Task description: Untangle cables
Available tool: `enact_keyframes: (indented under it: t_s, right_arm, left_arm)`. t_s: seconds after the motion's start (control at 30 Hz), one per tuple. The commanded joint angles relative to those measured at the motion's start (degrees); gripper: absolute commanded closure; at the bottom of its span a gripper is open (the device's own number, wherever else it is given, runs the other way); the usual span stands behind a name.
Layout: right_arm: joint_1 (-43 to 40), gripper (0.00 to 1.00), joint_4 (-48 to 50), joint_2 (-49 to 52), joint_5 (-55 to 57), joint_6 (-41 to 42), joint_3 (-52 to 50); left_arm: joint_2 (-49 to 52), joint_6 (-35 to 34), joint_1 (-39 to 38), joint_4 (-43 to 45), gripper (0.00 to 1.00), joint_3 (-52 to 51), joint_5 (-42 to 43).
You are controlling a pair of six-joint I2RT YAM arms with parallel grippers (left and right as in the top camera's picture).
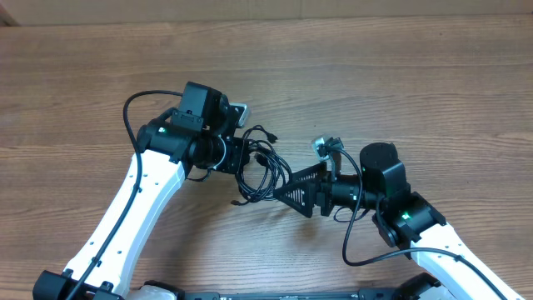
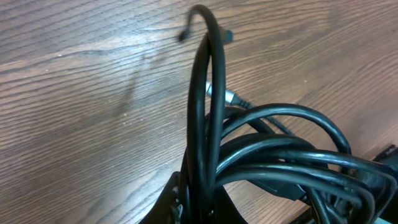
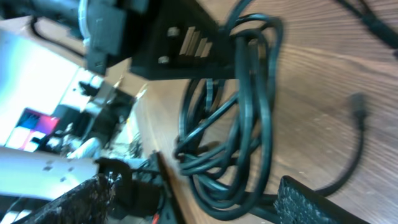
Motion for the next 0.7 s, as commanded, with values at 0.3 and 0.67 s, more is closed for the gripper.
enact_keyframes:
  t_s: [0.3,0.67]
  right_arm:
    - [2.4,0.19,1.2,-0.1,15.1,-0.6,1.4]
    - [7.4,0.78,9.6,8.2,15.6,0.3,1.4]
  left_arm:
    - [-0.2,-0.7,0.1,-0.4,0.96,1.0,1.6]
    - [-0.2,-0.7,-1.1,-0.6,0.96,1.0,5.8]
